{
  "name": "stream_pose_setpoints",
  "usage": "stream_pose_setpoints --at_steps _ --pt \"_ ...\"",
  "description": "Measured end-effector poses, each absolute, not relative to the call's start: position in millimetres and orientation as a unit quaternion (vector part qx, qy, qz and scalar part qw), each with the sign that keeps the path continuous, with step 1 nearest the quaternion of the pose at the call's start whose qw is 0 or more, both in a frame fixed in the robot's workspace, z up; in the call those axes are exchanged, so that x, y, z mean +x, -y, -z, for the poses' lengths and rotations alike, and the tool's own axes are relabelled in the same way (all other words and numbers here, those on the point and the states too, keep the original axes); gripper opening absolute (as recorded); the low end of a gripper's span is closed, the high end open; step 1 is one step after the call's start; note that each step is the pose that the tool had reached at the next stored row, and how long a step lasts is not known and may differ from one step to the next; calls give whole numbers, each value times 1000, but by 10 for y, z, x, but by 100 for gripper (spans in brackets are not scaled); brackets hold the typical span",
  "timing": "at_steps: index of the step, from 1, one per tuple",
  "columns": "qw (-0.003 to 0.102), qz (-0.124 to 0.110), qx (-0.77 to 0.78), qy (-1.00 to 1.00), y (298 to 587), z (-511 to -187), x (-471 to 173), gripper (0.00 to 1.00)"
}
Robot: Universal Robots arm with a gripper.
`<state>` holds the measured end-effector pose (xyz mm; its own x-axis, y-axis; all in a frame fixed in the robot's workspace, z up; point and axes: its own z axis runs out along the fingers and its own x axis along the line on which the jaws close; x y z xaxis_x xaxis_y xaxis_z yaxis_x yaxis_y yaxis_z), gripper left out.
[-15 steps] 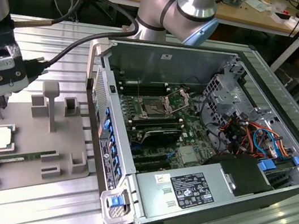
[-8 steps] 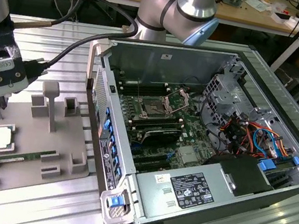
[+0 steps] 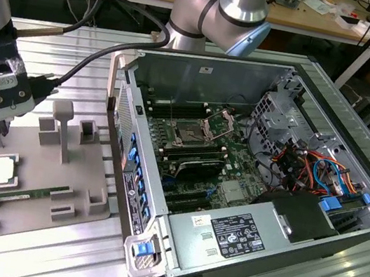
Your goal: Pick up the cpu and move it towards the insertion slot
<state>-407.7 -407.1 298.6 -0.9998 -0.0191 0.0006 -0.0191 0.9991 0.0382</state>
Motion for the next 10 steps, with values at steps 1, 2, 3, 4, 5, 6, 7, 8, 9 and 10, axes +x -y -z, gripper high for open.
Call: stream_pose_setpoints --at_steps 1,2,3,4,5,6,7,8,9,10 --pt "0 19 10 1000 4072 -2983 -4078 11" --pt "0 19 10 1000 4072 -2980 -4078 11" --pt "0 19 10 1000 4072 -2979 -4079 11" --pt "0 19 10 1000 4072 -2977 -4079 11" --pt "0 19 10 1000 4072 -2975 -4080 11" --pt "0 19 10 1000 4072 -2973 -4080 11" --pt "0 19 10 1000 4072 -2972 -4081 11" --pt "0 19 10 1000 4072 -2969 -4081 11" --pt "0 19 10 1000 4072 -2968 -4081 11" --pt "0 19 10 1000 4072 -2964 -4082 11"
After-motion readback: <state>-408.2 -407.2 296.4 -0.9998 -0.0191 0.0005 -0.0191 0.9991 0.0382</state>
